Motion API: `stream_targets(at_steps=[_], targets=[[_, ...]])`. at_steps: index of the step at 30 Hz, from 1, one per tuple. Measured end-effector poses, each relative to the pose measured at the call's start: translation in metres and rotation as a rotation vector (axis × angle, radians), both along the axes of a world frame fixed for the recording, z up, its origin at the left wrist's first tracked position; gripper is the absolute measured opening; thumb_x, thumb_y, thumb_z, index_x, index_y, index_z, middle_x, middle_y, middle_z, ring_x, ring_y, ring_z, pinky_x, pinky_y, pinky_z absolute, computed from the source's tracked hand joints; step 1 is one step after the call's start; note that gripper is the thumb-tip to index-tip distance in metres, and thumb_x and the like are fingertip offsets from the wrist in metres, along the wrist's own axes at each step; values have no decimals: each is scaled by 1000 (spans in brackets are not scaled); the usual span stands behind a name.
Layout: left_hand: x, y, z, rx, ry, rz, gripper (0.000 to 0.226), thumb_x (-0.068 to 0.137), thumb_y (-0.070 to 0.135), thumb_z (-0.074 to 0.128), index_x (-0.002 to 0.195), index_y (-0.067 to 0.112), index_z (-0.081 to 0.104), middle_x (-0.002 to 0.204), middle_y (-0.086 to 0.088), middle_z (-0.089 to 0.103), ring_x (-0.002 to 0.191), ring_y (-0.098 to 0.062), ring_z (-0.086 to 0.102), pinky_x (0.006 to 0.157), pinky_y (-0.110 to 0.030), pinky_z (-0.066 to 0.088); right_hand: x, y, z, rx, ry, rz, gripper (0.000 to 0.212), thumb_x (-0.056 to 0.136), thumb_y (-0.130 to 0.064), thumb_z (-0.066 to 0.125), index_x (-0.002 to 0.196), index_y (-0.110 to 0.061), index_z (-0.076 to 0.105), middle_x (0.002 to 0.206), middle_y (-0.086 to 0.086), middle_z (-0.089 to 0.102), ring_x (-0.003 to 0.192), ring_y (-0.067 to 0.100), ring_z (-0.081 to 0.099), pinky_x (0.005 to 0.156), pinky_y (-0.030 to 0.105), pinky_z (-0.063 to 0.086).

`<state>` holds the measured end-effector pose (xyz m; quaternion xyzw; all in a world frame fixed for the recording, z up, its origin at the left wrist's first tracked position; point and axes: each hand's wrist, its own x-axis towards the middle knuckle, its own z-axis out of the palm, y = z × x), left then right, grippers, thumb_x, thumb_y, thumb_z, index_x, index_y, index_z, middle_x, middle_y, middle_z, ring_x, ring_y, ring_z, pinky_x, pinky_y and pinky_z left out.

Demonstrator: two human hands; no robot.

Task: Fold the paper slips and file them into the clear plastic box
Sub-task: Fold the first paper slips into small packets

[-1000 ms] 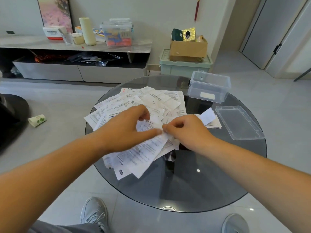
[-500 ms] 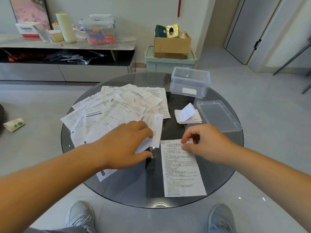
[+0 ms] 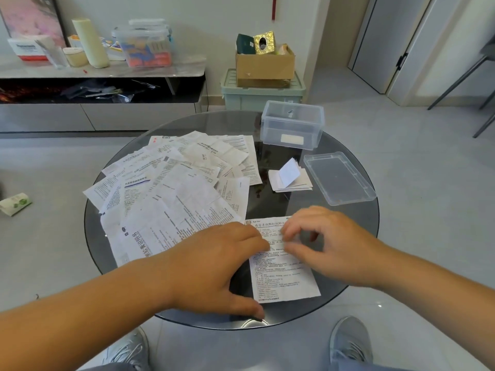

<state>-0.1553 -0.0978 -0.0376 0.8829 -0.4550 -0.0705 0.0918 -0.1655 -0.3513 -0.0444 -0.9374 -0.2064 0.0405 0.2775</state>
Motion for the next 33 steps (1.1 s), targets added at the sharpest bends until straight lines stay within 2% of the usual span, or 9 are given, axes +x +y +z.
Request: stream_targets(at_steps=[4,8,12,16,21,24,28,31,33], targets=[[-11,-6,-4,-17,-73,40,78,78,87,44,138,37,43,133,17,47,118,-6,45,102,-28,43,-21,-7,-5,-101,-23,157,47,78,-71,63,109,-36,68,119,-28,59,120,-4,45,98,15,40],[-13,-9,-7,-29,-26,83,62,81,82,39,125,40,52,128,17,48,113,-5,46,97,-28,45,-32,-10,-7,-157,-25,194,67,68,-82,65,118,-39,63,133,-29,49,128,-9,33,107,12,27],[-6,-10,2,-146,101,178,37,89,67,46,97,35,63,97,17,61,88,-5,57,75,-23,49,-34,-7,-5,-70,-9,121,54,75,-75,65,111,-36,64,117,-24,57,118,0,47,98,18,41],[0,-16,9,-236,220,330,21,98,49,51,88,34,60,88,15,64,80,-9,60,69,-22,48,-27,-1,-1,26,51,-58,10,91,-50,61,90,-40,61,95,-15,60,93,5,57,79,28,51],[15,-29,10,-312,178,474,18,102,44,46,91,30,51,73,12,57,66,-6,53,58,-20,36,-1,7,-1,132,73,-292,24,92,-42,65,82,-21,58,68,-6,57,62,8,51,60,26,41],[22,-37,6,-249,134,487,15,100,44,53,105,30,49,96,16,62,78,-5,56,68,-19,44,11,10,-5,133,103,-373,20,86,-40,73,95,-28,59,70,-8,62,62,4,56,61,23,43],[26,-38,-4,-183,-47,393,48,91,49,64,131,34,44,127,11,49,109,-11,51,90,-26,48,14,13,-10,26,117,-369,42,83,-43,76,115,-35,51,76,-10,61,73,7,60,70,31,53],[29,-34,-11,-97,-186,246,35,90,49,64,121,34,62,130,5,51,116,-17,48,95,-32,44,15,14,-11,-24,81,-327,33,85,-42,74,111,-35,55,78,-8,59,75,9,57,70,33,51],[30,-30,-13,-67,-211,139,24,92,43,63,112,31,71,123,3,59,109,-20,55,89,-38,49,15,13,-11,-31,83,-308,22,86,-42,73,102,-36,59,77,-6,59,74,10,56,68,33,49]])
